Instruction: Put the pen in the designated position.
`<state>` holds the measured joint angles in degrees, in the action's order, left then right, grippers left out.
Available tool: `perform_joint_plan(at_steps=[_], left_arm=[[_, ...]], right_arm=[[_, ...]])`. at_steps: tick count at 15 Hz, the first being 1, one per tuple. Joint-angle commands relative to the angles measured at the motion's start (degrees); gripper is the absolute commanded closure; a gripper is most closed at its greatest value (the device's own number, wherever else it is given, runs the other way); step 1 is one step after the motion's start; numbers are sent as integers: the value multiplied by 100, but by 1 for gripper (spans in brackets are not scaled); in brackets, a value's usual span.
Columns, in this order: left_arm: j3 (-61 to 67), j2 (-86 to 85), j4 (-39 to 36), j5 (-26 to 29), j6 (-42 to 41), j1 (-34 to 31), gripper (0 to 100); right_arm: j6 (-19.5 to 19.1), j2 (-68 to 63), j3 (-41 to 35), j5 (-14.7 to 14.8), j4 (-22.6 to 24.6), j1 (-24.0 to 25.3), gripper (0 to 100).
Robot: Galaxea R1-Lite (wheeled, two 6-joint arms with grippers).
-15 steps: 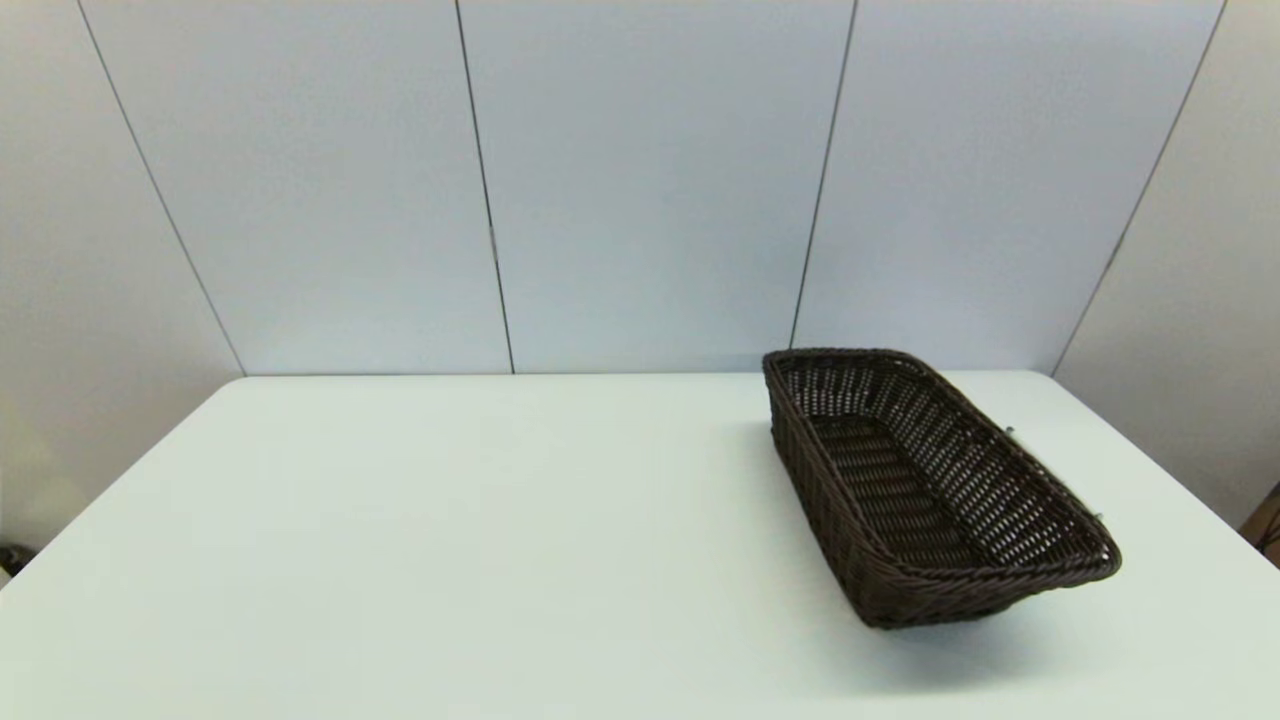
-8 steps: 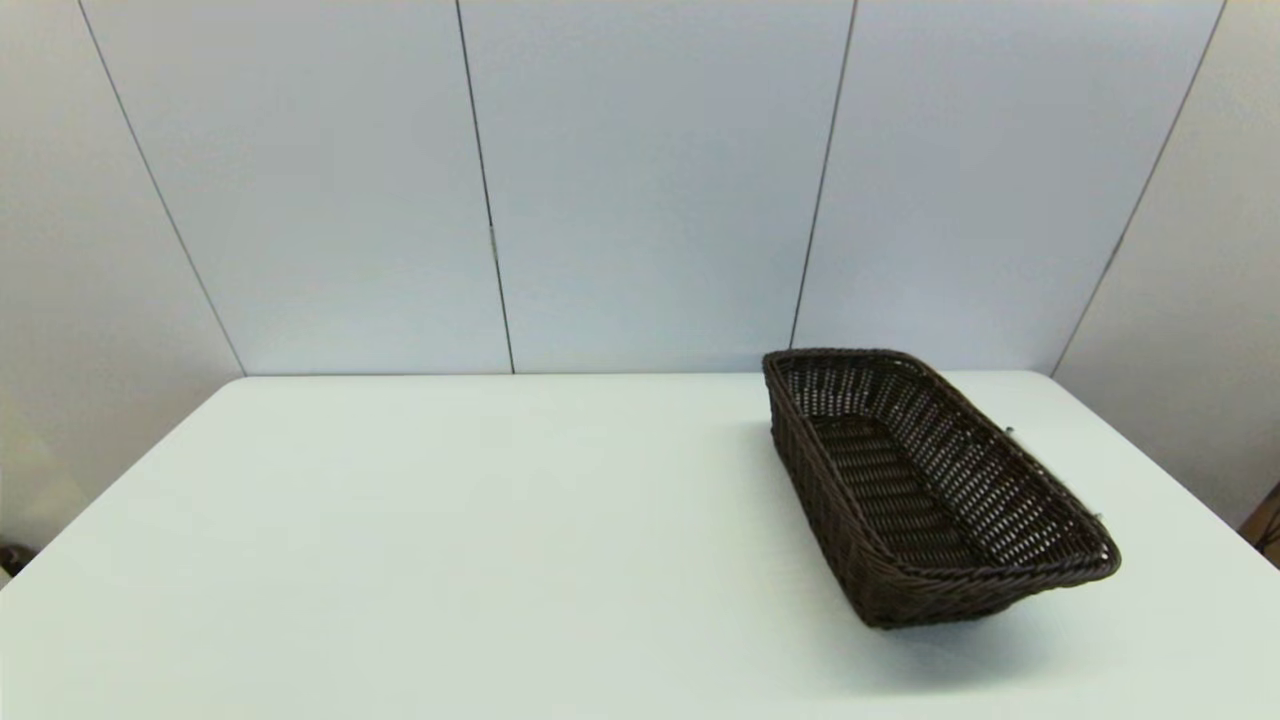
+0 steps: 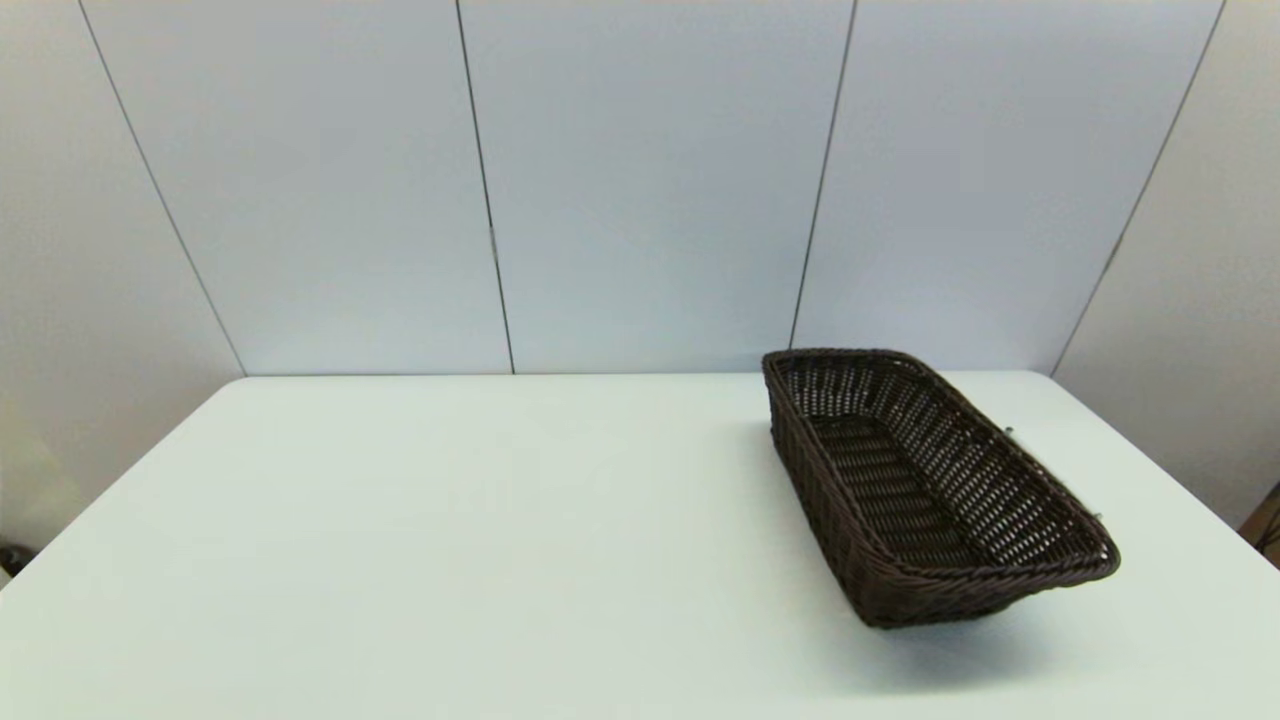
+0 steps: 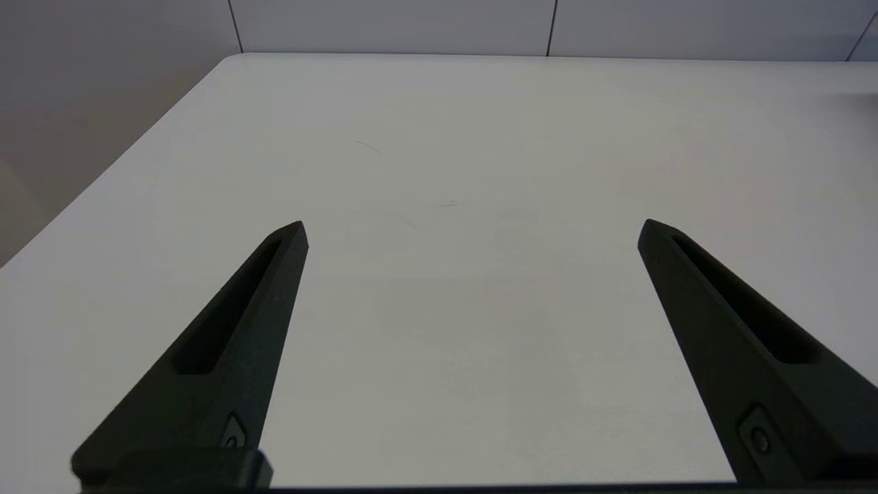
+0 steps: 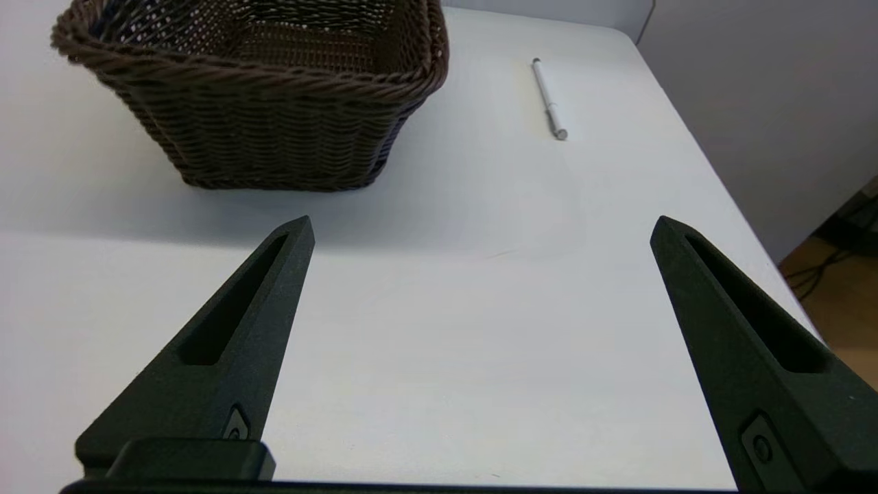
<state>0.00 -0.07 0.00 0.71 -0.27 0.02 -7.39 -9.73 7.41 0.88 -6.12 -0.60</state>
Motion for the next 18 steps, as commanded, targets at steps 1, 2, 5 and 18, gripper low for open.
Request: perform_joint_plan(at_steps=[1, 2, 5, 18], left_arm=[[0, -1, 0, 0, 0, -2, 0], [0, -1, 0, 0, 0, -2, 0], [0, -1, 0, 0, 0, -2, 0], [0, -1, 0, 0, 0, -2, 0]], right_arm=[[-26, 727, -398, -141, -12, 51, 0], [-26, 832, -486, -290, 23, 51, 0], [9, 955, -565, -343, 137, 51, 0], [545, 955, -741, -272, 665, 51, 0]])
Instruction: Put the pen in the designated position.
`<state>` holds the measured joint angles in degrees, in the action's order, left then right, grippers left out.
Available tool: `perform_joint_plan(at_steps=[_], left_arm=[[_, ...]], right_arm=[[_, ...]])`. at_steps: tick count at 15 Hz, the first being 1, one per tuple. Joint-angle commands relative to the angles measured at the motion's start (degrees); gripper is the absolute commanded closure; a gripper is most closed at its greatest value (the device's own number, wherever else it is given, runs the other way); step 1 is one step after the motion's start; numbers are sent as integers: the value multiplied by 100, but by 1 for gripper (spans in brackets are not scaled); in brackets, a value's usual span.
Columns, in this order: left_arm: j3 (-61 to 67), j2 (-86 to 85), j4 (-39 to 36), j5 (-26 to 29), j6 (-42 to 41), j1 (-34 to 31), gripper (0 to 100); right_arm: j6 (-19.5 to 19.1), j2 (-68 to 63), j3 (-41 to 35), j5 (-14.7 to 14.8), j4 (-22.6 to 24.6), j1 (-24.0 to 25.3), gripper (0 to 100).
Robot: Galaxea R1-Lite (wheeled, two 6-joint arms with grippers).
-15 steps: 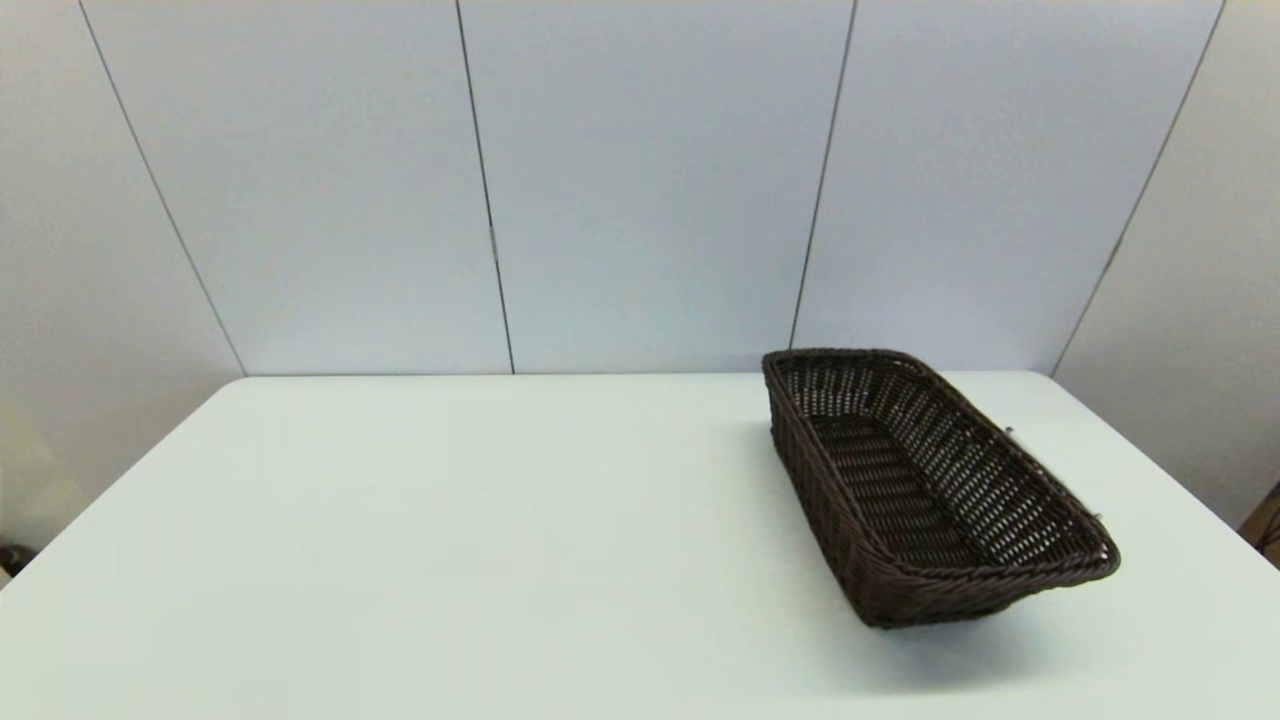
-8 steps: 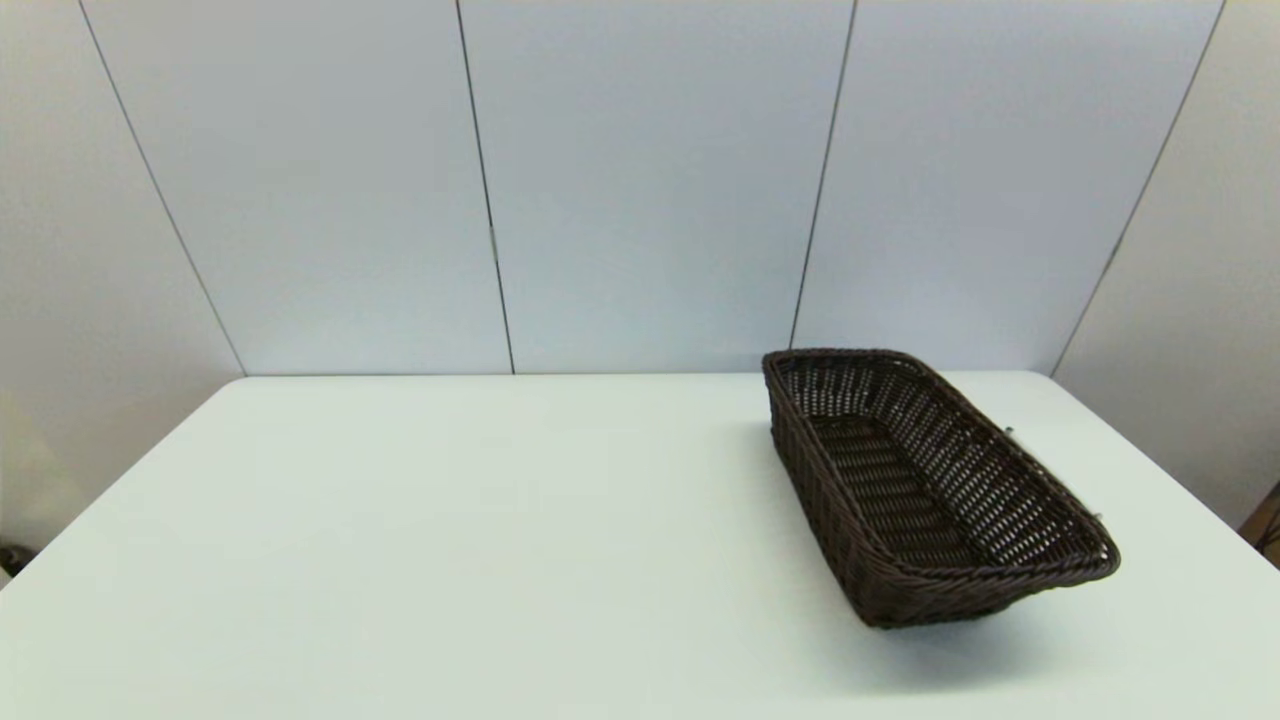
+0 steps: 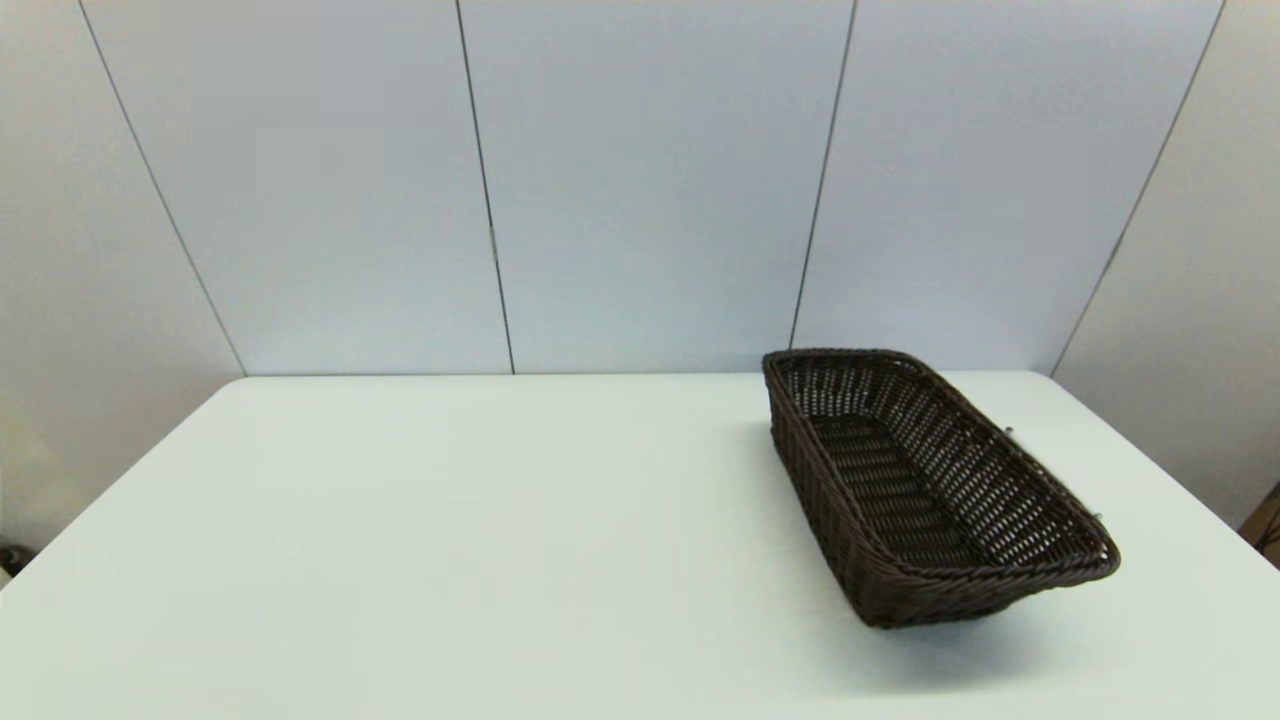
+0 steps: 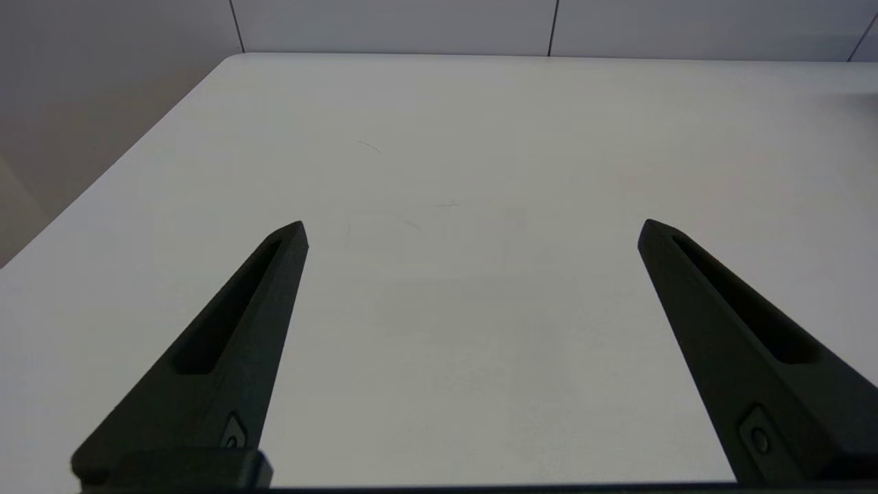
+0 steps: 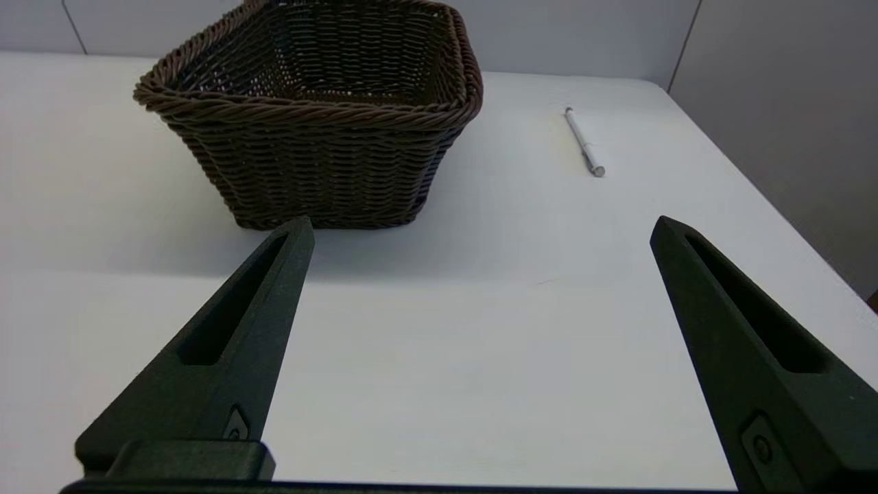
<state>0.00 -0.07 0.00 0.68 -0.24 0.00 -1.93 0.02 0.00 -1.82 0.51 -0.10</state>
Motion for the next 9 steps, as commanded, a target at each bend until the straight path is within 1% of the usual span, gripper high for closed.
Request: perform_joint_plan(at_steps=[1, 9], left_arm=[[0, -1, 0, 2, -2, 0, 0], [0, -1, 0, 2, -2, 0, 0]], right_arm=[[-1, -20, 0, -3, 2, 1, 0], [-1, -20, 0, -3, 10, 1, 0]])
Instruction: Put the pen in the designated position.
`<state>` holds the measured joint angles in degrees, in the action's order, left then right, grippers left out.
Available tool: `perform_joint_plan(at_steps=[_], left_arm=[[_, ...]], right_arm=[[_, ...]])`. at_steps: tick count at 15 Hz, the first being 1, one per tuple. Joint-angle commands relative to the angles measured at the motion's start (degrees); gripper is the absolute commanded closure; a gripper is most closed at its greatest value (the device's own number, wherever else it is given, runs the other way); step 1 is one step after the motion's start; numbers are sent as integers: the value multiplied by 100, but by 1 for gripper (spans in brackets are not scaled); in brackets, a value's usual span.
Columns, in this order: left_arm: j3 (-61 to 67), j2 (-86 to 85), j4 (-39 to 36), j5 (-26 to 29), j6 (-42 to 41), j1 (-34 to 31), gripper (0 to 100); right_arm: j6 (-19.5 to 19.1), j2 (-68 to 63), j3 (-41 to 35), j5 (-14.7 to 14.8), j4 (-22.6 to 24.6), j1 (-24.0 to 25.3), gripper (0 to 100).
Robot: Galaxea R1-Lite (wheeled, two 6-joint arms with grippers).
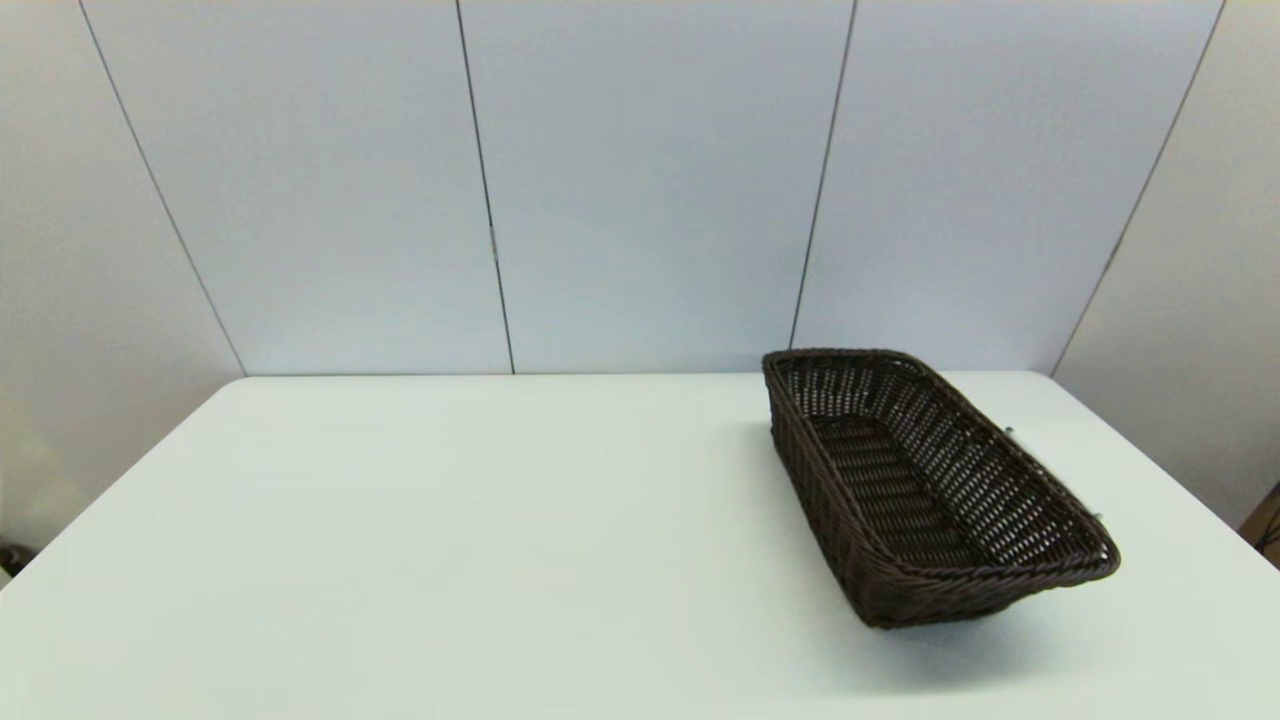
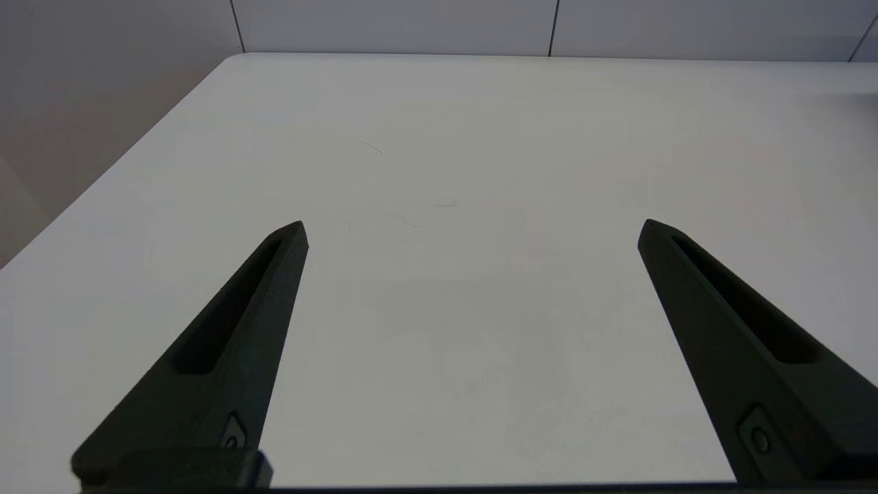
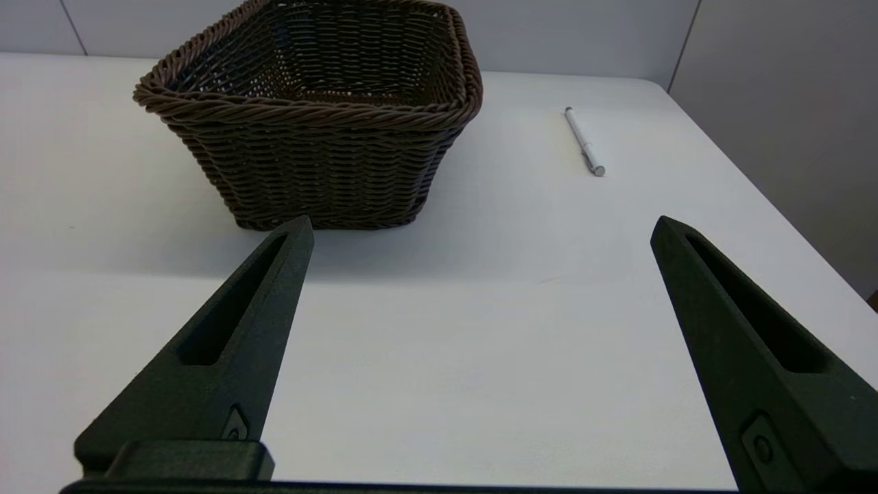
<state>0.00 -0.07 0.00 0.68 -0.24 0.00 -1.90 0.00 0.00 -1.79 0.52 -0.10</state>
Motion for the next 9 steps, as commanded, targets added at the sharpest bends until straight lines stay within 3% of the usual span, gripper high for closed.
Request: perform_joint_plan(at_steps=[1, 9], left_arm=[[0, -1, 0, 2, -2, 9, 0], [0, -1, 0, 2, -2, 0, 0]], right_arm=[[-12, -18, 0, -5, 9, 1, 0], [-3, -18, 0, -5, 0, 1, 0]])
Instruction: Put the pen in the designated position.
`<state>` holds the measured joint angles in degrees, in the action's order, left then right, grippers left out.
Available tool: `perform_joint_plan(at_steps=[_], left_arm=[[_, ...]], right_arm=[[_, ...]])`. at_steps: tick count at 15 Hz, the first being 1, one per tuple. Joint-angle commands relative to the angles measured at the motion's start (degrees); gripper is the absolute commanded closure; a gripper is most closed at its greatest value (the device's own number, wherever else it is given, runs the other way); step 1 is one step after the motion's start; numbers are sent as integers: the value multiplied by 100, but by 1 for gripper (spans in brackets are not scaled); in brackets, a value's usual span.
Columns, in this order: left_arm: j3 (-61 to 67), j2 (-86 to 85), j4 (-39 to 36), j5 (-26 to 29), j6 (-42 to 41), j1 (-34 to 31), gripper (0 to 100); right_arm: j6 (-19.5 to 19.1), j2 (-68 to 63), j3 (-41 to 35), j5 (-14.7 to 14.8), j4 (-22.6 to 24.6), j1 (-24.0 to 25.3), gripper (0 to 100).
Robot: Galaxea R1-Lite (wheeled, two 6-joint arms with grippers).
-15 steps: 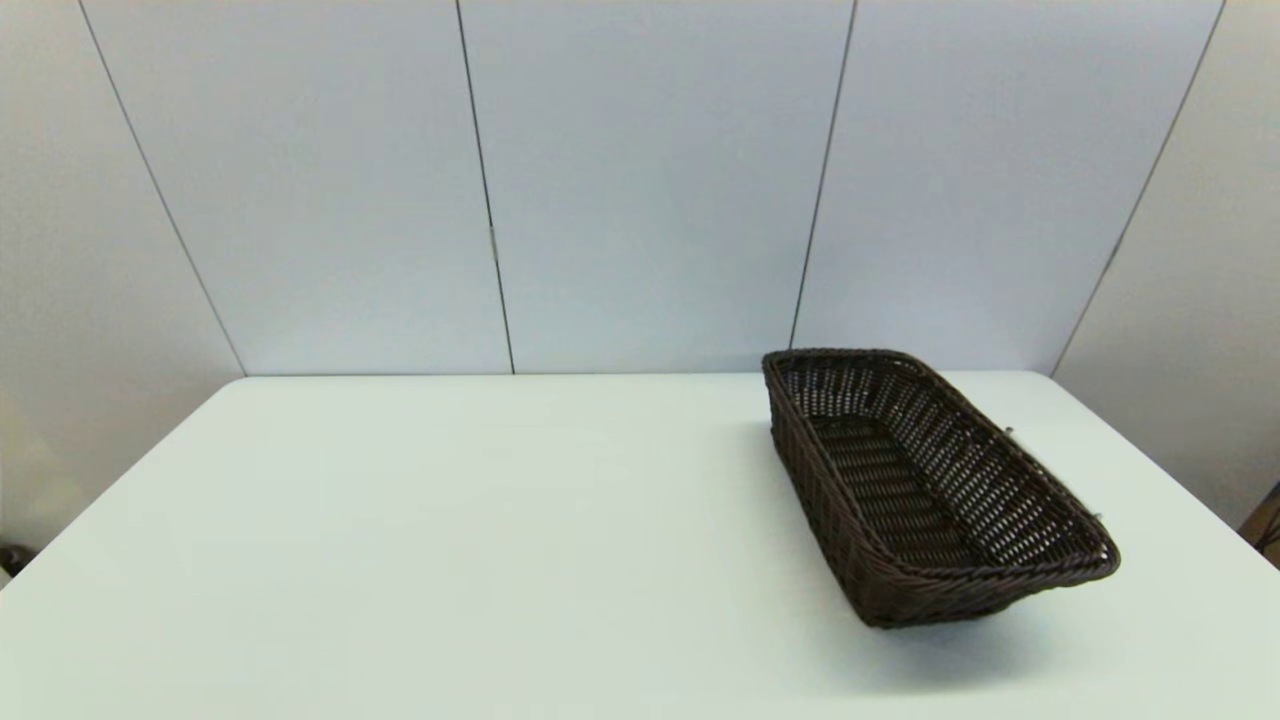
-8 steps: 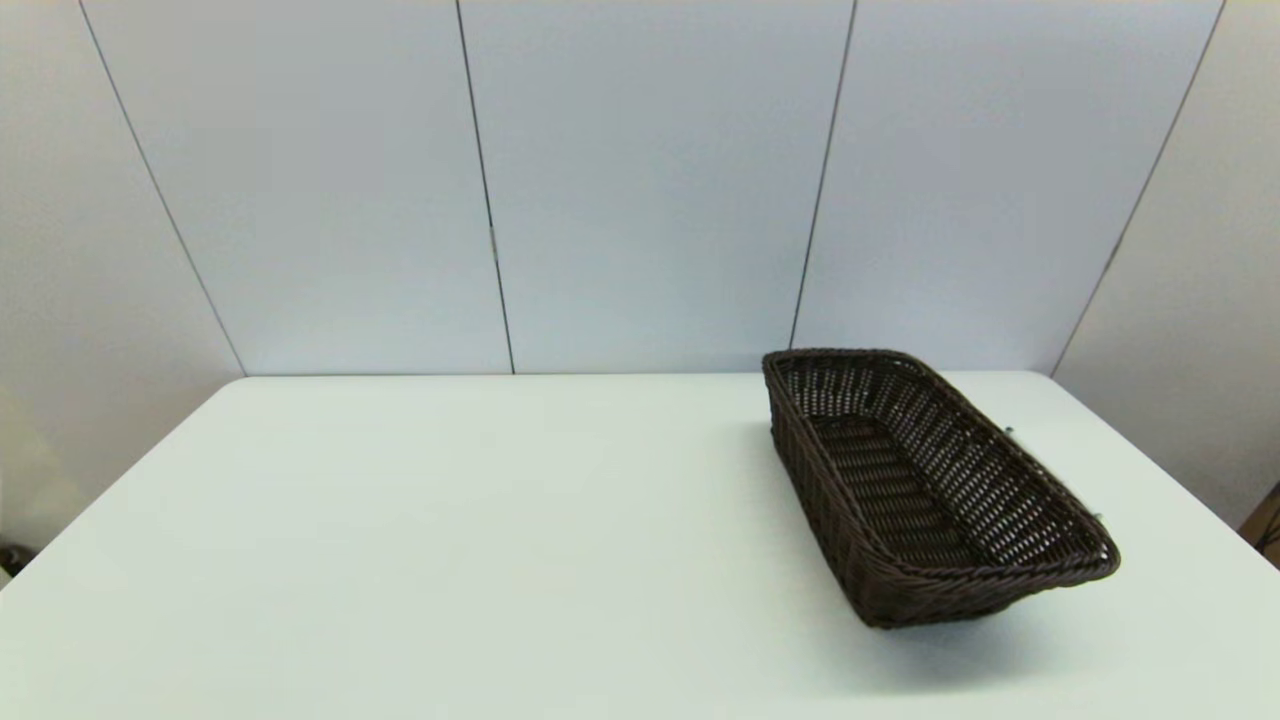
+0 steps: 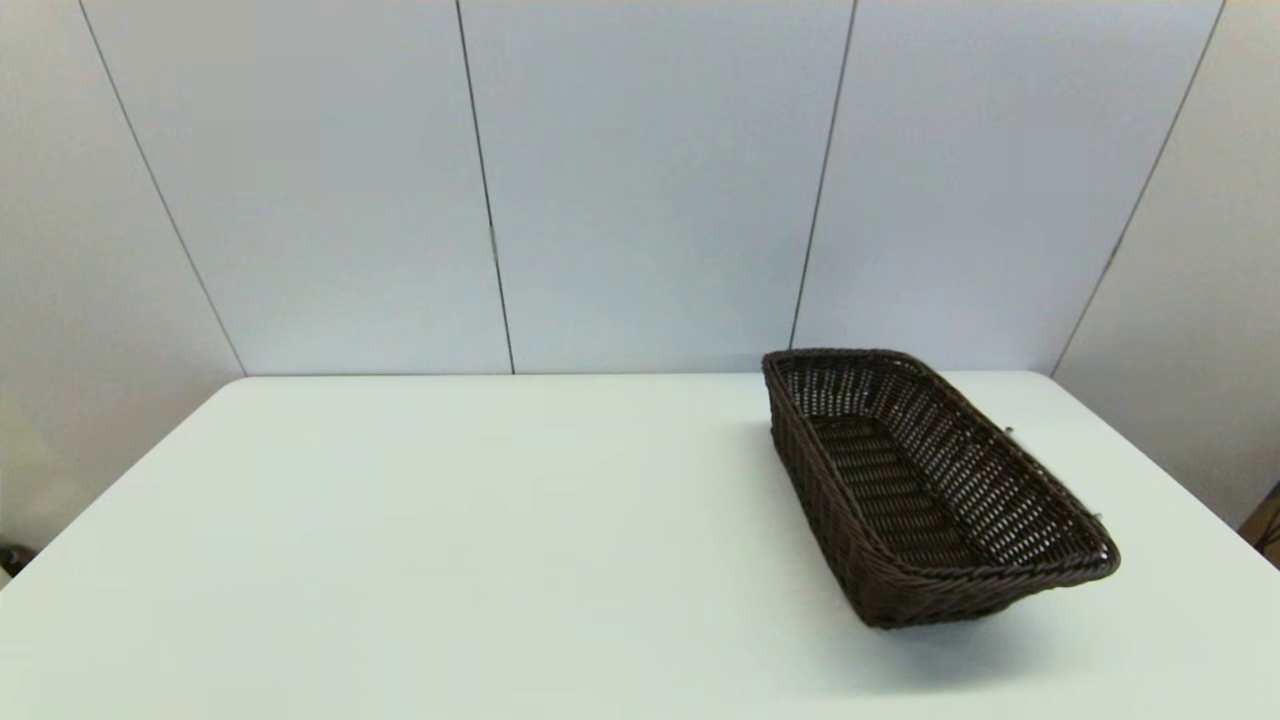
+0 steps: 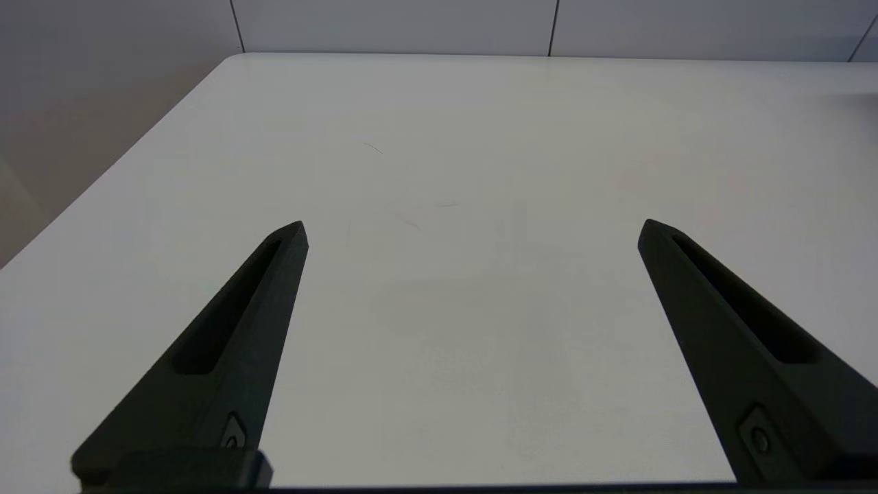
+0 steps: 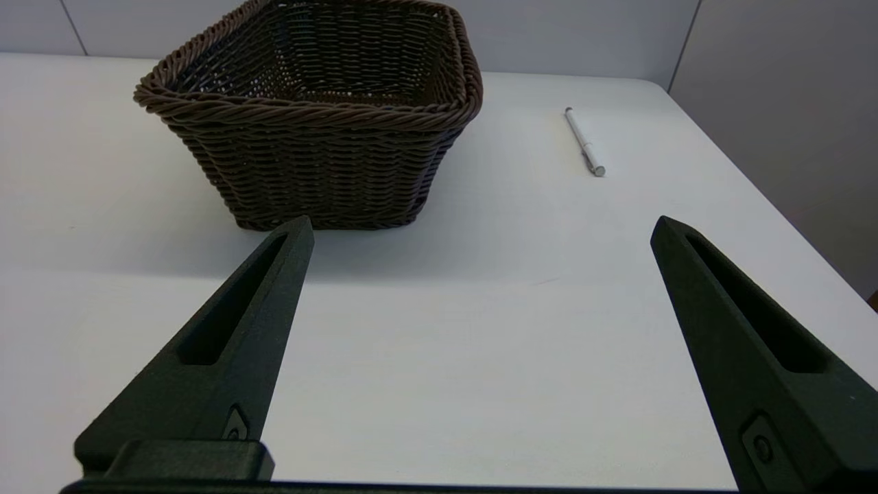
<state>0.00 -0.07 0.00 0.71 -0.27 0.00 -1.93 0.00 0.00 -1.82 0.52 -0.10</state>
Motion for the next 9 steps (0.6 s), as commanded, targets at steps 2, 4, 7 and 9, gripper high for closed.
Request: perform_joint_plan(at_steps=[2, 4, 7, 9], left_arm=[[0, -1, 0, 0, 0, 0, 0], [0, -1, 0, 0, 0, 9, 0], [0, -1, 0, 0, 0, 0, 0], [0, -1, 0, 0, 0, 0, 0]], right_arm=[[-36, -18, 0, -3, 0, 1, 0], [-18, -18, 0, -3, 0, 1, 0], [-18, -18, 0, -3, 0, 1, 0], [-18, -18, 0, -3, 0, 1, 0]])
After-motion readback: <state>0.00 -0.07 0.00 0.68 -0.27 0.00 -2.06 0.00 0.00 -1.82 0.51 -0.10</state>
